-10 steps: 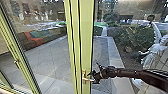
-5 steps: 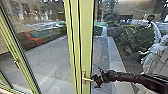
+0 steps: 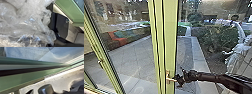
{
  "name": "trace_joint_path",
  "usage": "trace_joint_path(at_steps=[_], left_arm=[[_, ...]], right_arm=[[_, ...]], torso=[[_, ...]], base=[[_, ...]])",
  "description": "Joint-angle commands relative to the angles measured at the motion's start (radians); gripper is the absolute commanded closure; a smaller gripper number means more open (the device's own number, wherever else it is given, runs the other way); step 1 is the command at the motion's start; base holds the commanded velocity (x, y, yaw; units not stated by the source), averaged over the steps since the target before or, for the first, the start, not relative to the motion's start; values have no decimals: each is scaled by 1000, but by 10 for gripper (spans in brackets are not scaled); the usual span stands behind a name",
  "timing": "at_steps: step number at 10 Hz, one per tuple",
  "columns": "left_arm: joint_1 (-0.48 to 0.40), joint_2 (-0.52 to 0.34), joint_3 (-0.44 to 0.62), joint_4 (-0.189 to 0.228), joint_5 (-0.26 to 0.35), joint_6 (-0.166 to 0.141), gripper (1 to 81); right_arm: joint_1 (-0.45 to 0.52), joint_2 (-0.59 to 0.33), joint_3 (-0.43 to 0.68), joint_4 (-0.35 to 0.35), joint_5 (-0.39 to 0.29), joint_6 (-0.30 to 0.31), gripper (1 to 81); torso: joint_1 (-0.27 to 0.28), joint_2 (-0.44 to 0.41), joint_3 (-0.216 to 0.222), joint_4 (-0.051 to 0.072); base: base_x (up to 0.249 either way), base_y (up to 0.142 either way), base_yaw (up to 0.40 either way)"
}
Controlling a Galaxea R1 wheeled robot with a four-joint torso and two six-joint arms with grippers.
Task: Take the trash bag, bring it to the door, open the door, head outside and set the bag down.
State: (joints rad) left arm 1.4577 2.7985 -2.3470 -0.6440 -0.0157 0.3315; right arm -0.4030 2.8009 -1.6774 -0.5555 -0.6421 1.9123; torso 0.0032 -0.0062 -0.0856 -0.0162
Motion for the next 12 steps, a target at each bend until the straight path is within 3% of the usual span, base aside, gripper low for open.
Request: trace_joint_path(at_steps=[1,9,12], left_arm=[[-42,-10,12,-11,77,-3,811],[-42,-6,11,-13,77,-3,811],[-42,-5,11,-14,77,-3,811]], right_arm=[[97,36,-14,-50,-14,-1,10],[29,81,-54,-104,-14,-3,10],[25,91,-63,-122,-21,-4,10]], torso=[[0,0,0,0],[-2,0,1,-1],[-2,-1,-80,-1]], base=[[0,0,0],[0,0,0],[0,0,0]])
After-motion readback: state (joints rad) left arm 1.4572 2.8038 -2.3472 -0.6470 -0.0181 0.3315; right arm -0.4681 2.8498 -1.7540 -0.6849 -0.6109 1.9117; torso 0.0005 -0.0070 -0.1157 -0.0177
